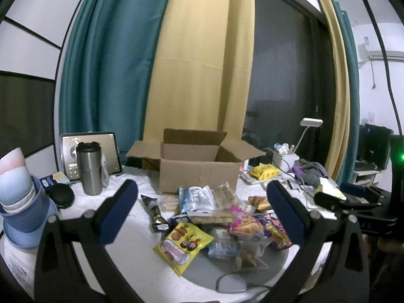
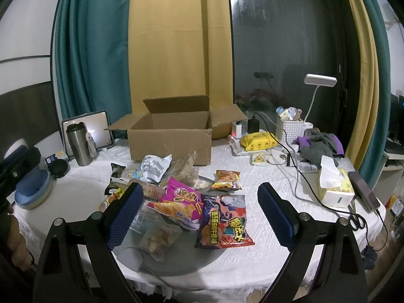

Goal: Organize snacks

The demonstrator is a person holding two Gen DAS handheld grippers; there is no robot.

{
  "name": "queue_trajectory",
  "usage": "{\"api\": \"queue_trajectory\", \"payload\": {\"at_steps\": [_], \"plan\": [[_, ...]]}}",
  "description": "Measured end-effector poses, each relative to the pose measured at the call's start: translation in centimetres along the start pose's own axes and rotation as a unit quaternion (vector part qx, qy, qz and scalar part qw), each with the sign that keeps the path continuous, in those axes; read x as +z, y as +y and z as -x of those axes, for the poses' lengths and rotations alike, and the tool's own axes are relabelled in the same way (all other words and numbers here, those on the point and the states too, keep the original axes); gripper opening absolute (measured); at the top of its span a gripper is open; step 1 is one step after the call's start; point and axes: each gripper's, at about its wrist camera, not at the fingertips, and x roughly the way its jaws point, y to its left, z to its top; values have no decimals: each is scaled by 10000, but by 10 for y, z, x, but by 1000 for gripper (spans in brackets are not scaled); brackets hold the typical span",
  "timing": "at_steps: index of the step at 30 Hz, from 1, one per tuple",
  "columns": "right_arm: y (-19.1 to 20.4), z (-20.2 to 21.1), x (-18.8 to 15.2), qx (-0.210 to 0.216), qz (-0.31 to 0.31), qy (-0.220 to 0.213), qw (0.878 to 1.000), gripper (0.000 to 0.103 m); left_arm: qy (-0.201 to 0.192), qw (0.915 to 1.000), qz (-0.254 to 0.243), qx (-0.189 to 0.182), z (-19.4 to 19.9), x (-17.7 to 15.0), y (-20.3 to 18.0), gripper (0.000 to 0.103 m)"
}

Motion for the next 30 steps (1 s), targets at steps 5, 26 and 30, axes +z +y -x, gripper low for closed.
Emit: {"api": "queue_trajectory", "payload": {"at_steps": [5, 26, 30], "plan": [[0, -1, 0, 1, -18, 13, 10000, 95, 29, 10000, 0, -31, -2, -5, 1, 103], [-1, -90, -50, -10, -92, 1295, 9915, 95, 1632, 9865, 27, 123, -89, -87, 15, 103], [-9, -115, -64, -78, -168, 1642, 9863, 95, 2098, 9774, -24, 254, -111, -111, 25, 103]]}}
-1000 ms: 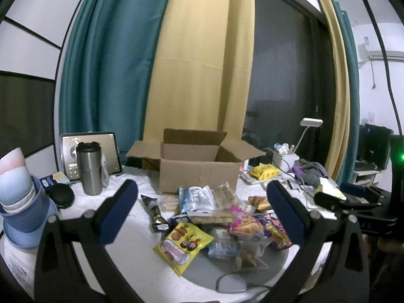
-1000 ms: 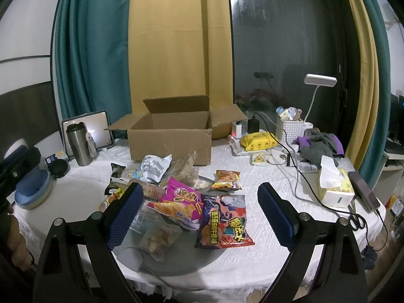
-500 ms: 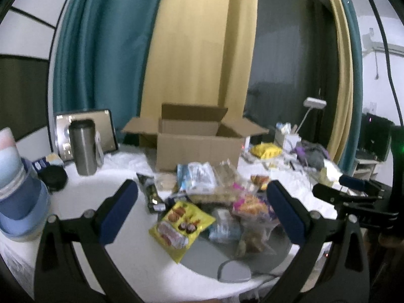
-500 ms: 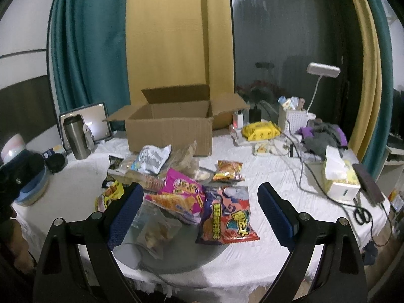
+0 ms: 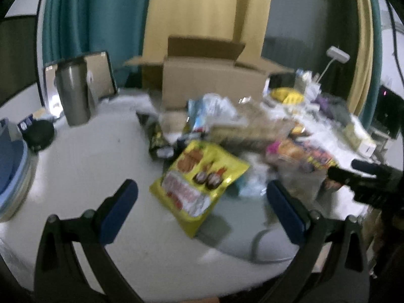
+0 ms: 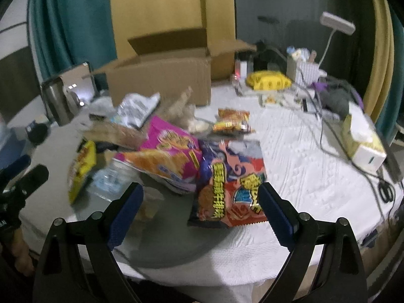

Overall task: Organize snacks
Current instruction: 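Grasp the yellow cookie bag with the left gripper while the right grasps the red anime bag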

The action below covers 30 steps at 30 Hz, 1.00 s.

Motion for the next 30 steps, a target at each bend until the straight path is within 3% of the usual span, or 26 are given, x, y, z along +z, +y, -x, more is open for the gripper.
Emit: {"api": "queue_trajectory", "payload": {"at_steps": [5, 16, 23, 27, 30], "plan": [[-13, -20, -1, -106, -112, 229, 9996, 95, 281, 9994, -98, 148, -27, -2, 9, 103], [-59, -52, 17, -464, -402, 440, 9971, 95, 789, 9952, -580, 8, -75, 15, 7, 103], [-72, -87, 21, 66, -807, 843, 9931, 95, 1136, 9914, -608, -219, -94, 24, 8, 103], [-62, -94, 22, 117, -587, 856, 9945, 94, 1394, 9887, -403, -375, -103, 23, 14, 97], [-54, -95, 25, 162, -277, 836, 9960, 80, 1418, 9880, -453, -419, -102, 21, 11, 89]]}}
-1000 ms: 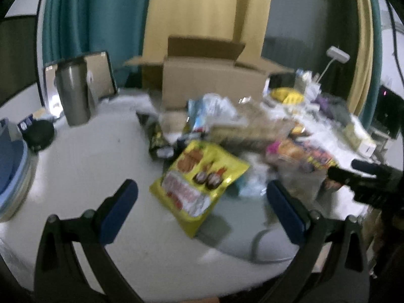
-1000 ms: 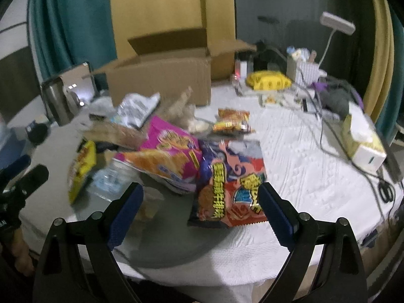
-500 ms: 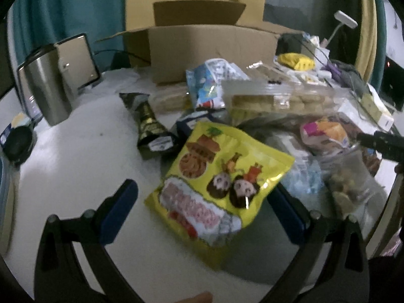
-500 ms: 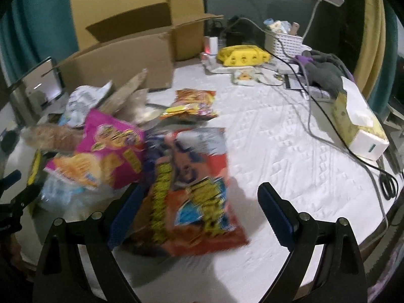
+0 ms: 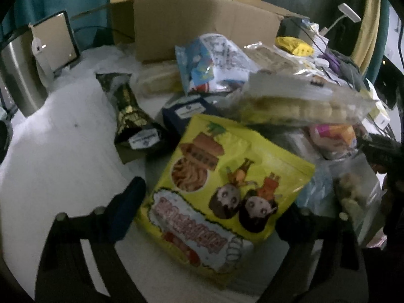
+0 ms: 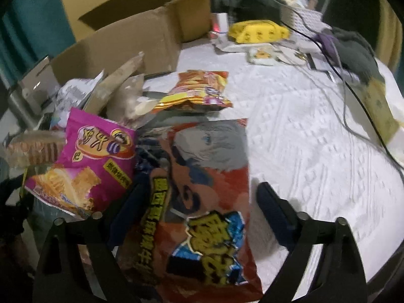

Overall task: Organize snacks
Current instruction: 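Grasp the yellow cookie bag with the left gripper while the right grasps the red anime bag, then carry both bags into the cardboard box and open both grippers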

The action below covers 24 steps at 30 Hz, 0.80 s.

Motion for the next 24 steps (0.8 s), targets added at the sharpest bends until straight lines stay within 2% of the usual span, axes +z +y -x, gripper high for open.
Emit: {"api": "queue_trajectory", "payload": {"at_steps": [3, 4, 8, 9, 16, 24], "plan": [[4, 2, 2, 19, 187, -35, 9998, 69, -55, 9999, -126, 10, 4, -1, -4, 78], [3, 4, 0, 7, 225, -66, 9997, 63, -59, 9999, -140, -34, 6, -1, -4, 72], [3, 11, -2, -117, 356, -130, 9992, 63, -155, 9997, -126, -105, 15, -2, -5, 66], [2, 11, -2, -143, 374, -151, 9991, 63, -183, 9997, -134, -95, 18, -2, -5, 58], [-11, 35, 0, -237, 263, -474, 9983, 63, -538, 9985, -81, -60, 47, 2, -3, 48], [-4, 64, 18, -143, 422, -944, 9945, 63, -998, 9950, 35, -11, 78, 11, 2, 47]]}}
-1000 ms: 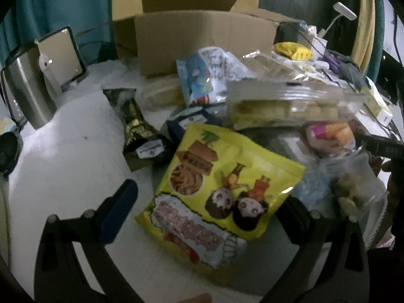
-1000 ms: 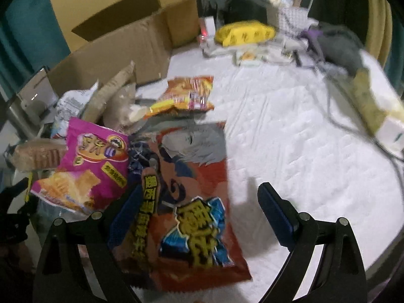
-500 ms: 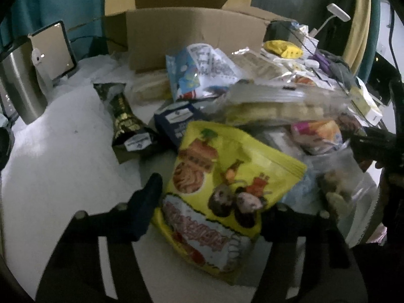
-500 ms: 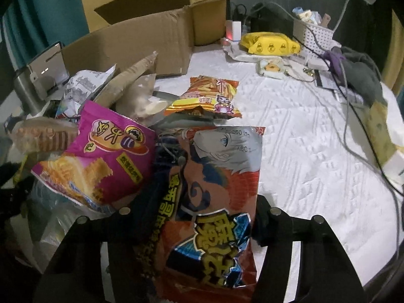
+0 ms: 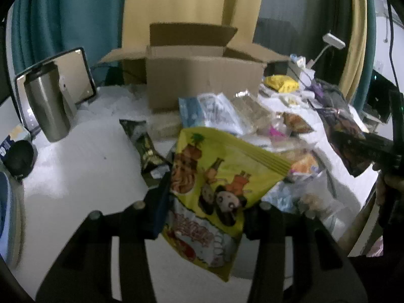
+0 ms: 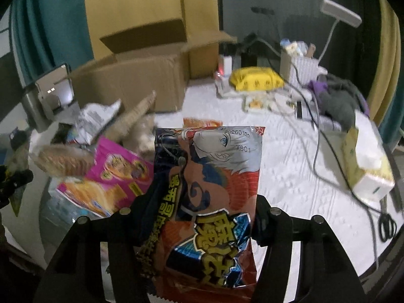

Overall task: Organize snacks
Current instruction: 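Carry both bags into the cardboard box and open both grippers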

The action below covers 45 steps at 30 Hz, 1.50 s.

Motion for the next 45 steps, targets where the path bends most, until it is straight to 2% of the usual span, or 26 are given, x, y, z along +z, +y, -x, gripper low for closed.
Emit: {"api": "queue_trajectory", "payload": {"at_steps": [6, 14, 22, 33, 45], "plan": [[4, 10, 24, 94, 106, -349, 9993, 63, -288, 9995, 61, 130, 7, 18, 10, 47], [4, 11, 51, 120, 146, -609, 9980, 63, -658, 9973, 185, 263, 4, 52, 22, 47], [10, 0, 82, 92, 305, -828, 9961, 63, -970, 9948, 49, 317, -8, 86, 29, 47], [31, -26, 131, 248, 527, -1071, 9925, 63, -1252, 9914, -62, 364, -31, 129, 39, 47], [50, -67, 173, 546, 752, -1134, 9892, 63, -1300, 9911, -13, 303, -71, 173, 53, 47]]}}
